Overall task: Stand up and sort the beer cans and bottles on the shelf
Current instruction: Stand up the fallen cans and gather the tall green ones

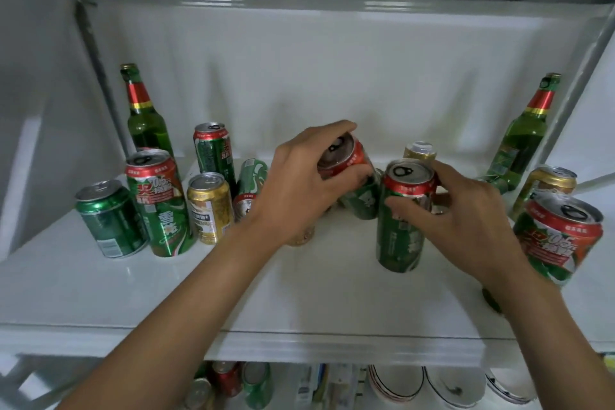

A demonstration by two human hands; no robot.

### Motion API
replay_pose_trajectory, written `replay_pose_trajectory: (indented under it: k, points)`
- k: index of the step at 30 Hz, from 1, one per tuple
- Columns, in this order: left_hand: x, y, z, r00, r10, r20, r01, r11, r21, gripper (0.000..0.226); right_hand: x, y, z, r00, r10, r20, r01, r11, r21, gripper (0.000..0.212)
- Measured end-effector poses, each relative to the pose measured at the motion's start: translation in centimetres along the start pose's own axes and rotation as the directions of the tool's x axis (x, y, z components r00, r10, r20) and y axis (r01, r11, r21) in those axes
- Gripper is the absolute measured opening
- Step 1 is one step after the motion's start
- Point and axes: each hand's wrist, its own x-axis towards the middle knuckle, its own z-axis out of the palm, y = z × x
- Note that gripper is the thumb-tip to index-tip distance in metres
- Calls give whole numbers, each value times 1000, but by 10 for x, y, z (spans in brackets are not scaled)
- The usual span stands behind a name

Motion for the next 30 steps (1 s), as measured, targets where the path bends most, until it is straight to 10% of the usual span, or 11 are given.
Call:
replay_pose_trajectory:
  k: [12,30]
  points:
    - [-51,-21,-176,970,-202,-133,222,962,158,51,15,-100,60,986,-118,116,46,867,496,32]
    - [-97,-109,-234,850,-447,-279,503,847,173,50,28,-184,165,971,-98,216,-4,903,430,51]
